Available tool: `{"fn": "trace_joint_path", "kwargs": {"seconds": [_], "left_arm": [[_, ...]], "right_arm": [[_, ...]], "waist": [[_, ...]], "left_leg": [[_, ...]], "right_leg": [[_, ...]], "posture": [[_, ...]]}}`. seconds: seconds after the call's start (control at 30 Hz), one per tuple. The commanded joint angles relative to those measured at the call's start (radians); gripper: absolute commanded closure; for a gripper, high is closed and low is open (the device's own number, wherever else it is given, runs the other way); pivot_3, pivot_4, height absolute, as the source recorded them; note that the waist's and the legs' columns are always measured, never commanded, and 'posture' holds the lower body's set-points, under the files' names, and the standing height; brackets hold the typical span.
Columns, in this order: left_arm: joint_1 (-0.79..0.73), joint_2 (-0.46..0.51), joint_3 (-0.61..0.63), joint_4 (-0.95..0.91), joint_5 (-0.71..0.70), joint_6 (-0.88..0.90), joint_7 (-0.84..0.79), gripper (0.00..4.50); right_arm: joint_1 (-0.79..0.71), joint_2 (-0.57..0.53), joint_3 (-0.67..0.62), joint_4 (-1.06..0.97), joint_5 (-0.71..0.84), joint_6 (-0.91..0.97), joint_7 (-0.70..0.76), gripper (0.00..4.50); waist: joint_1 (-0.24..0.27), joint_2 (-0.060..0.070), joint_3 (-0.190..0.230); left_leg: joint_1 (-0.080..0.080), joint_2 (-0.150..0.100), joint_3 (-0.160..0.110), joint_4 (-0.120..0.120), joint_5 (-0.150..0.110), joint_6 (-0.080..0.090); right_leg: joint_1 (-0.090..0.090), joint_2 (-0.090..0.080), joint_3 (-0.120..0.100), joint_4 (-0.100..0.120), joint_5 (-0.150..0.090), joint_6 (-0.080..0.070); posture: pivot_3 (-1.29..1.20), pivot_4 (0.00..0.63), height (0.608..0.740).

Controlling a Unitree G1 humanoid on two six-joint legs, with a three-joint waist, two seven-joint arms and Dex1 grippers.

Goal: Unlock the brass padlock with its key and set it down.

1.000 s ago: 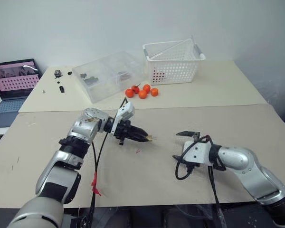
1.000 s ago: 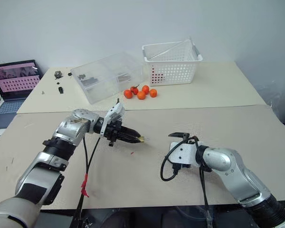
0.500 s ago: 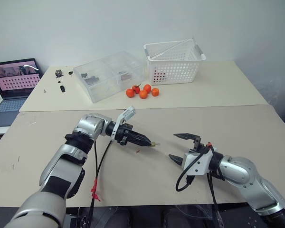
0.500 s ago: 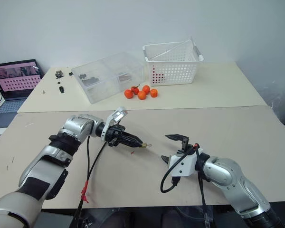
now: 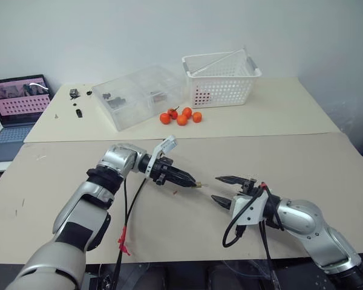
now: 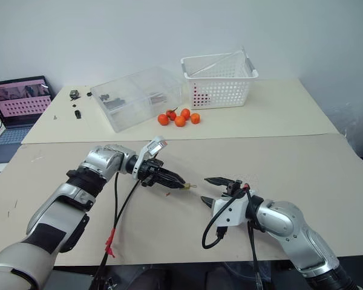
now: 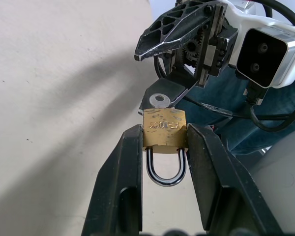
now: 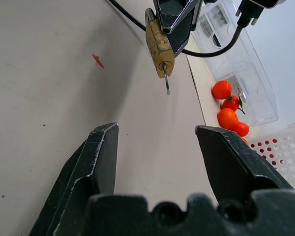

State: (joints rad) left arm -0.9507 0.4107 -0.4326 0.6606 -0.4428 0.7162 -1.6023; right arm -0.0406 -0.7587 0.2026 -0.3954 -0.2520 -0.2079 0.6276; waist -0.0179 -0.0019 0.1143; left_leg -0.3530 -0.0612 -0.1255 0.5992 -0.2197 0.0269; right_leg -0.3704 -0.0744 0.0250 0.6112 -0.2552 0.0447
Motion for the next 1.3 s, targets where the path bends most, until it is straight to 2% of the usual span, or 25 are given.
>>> {"fn": "trace_joint_path", "kwargs": {"seconds": [0.03, 0.17, 0.3, 0.73, 0.87, 1.3], "left_arm": [[-0.016, 0.005, -0.006, -0.035, -0.016, -0.017, -0.012, 3.67], [-0.014, 0.007, -0.015, -0.050, -0.025, -0.009, -0.012, 3.67], [-0.018, 0.000, -0.019, -0.056, -0.026, -0.004, -0.012, 3.67], [-0.024, -0.003, -0.025, -0.055, -0.022, -0.014, -0.012, 3.67], [-0.022, 0.000, -0.032, -0.083, -0.033, -0.006, -0.012, 3.67], [-0.034, -0.002, -0.029, -0.065, -0.035, -0.010, -0.012, 3.67]], "right_arm": [[-0.025, 0.012, -0.020, -0.008, 0.008, -0.026, -0.001, 1.50], [-0.031, 0.023, -0.018, -0.001, 0.014, -0.028, 0.003, 1.50], [-0.035, 0.032, -0.015, 0.004, 0.000, -0.035, 0.002, 2.65], [-0.014, 0.032, -0.037, -0.025, 0.021, -0.029, 0.006, 2.65], [-0.005, 0.034, -0.046, -0.037, 0.027, -0.024, 0.009, 3.72], [0.021, 0.032, -0.067, -0.061, 0.037, -0.016, 0.021, 3.72]], "waist": [[-0.001, 0.000, 0.000], [0.000, 0.000, 0.000], [-0.001, 0.000, 0.000], [-0.001, 0.000, 0.000], [0.000, 0.000, 0.000], [-0.001, 0.000, 0.000]], "left_leg": [[0.000, 0.000, 0.000, 0.000, 0.000, 0.000], [0.000, 0.000, 0.000, 0.000, 0.000, 0.000], [0.000, 0.000, 0.000, 0.000, 0.000, 0.000], [0.000, 0.000, 0.000, 0.000, 0.000, 0.000], [0.000, 0.000, 0.000, 0.000, 0.000, 0.000], [0.000, 0.000, 0.000, 0.001, 0.000, 0.000]], "right_leg": [[0.000, 0.000, 0.000, 0.000, 0.000, 0.000], [0.000, 0.000, 0.000, 0.000, 0.000, 0.000], [0.000, 0.000, 0.001, 0.000, 0.000, 0.000], [0.000, 0.000, 0.001, 0.000, 0.000, 0.000], [0.000, 0.000, 0.001, 0.000, 0.000, 0.000], [0.000, 0.000, 0.001, 0.000, 0.000, 0.000]], "posture": [[0.00, 0.150, 0.740], [0.00, 0.150, 0.740], [0.00, 0.150, 0.740], [0.00, 0.150, 0.740], [0.00, 0.150, 0.740], [0.00, 0.150, 0.740]]}}
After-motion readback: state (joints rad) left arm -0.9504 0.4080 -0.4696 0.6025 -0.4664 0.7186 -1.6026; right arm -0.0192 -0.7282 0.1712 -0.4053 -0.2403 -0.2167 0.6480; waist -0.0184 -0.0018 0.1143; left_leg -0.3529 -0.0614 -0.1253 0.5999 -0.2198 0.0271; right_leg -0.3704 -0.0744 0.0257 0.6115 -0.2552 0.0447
